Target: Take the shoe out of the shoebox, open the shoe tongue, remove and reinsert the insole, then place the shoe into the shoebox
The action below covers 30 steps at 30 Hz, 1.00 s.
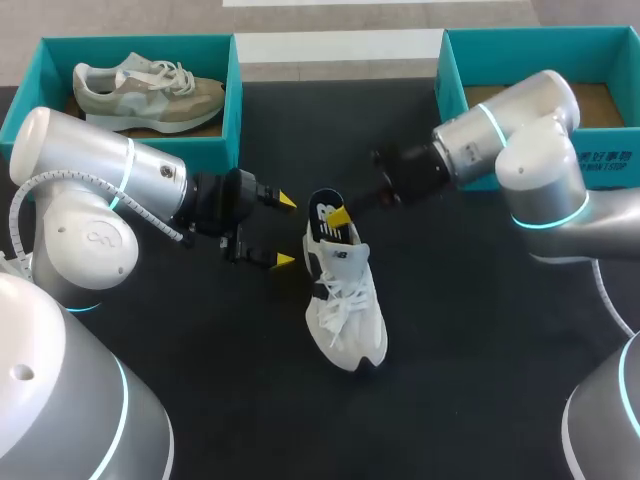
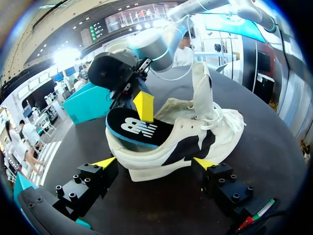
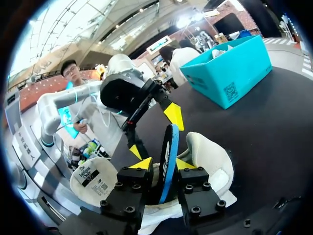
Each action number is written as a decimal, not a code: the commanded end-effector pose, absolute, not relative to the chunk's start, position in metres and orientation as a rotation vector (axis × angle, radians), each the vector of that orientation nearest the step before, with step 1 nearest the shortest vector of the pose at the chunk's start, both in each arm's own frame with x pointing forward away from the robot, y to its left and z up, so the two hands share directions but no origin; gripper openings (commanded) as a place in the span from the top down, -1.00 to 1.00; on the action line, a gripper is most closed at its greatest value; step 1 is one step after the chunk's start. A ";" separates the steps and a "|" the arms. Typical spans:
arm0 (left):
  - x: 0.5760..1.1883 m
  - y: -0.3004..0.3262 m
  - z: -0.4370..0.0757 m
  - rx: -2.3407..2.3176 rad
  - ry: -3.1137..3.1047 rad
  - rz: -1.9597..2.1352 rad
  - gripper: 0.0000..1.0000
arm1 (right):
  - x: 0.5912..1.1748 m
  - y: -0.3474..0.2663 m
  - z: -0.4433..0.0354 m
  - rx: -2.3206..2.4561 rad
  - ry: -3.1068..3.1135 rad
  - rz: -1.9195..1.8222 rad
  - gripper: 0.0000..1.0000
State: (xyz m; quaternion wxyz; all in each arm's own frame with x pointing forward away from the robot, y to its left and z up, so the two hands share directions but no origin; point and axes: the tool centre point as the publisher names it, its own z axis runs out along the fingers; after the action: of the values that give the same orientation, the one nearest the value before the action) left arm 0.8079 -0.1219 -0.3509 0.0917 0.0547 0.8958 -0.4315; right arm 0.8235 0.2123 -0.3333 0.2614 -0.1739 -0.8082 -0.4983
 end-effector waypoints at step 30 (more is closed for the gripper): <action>0.807 -0.122 -0.351 0.162 2.663 -1.277 -1.00 | 0.802 0.211 -0.344 -0.566 -2.150 -1.238 0.34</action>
State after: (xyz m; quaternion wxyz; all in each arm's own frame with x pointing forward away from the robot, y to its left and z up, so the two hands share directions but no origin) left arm 0.8080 -0.1219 -0.3509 0.0917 0.0547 0.8958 -0.4315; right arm 0.8043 0.2110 -0.3468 0.2993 -0.2092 -0.8055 -0.4667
